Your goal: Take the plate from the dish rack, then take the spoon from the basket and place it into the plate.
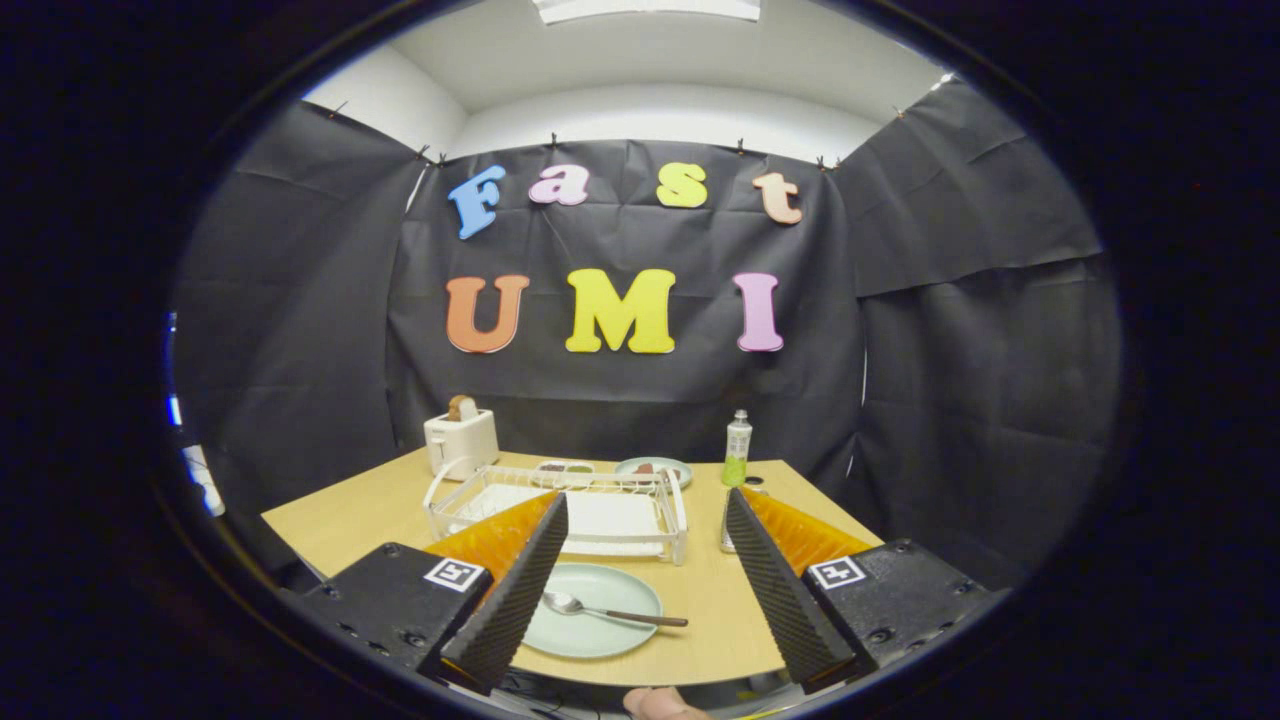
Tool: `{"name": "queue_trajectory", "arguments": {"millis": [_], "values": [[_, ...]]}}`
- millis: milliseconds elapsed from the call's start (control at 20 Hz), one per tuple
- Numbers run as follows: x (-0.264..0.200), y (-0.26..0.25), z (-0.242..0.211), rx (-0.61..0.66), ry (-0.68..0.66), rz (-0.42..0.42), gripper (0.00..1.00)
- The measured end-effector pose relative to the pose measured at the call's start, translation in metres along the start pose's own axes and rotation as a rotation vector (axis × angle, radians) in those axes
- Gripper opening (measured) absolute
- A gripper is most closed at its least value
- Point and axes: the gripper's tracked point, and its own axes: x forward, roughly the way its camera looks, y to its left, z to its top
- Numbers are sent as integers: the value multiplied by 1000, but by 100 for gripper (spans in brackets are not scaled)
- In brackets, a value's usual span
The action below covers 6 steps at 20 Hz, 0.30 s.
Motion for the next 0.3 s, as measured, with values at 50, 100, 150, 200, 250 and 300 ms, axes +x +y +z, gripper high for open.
{"name": "queue_trajectory", "arguments": {"millis": [50, 100, 150, 200, 250, 300], "values": [[0, -1, 0, 1, -3, 1, 100], [-1, -1, 0, 2, -5, 3, 100], [0, -1, 1, 3, -6, 6, 100], [0, -1, 0, 3, -5, 7, 100], [0, 0, -1, 1, -2, 8, 100], [0, 1, -2, -1, 0, 11, 100]]}}
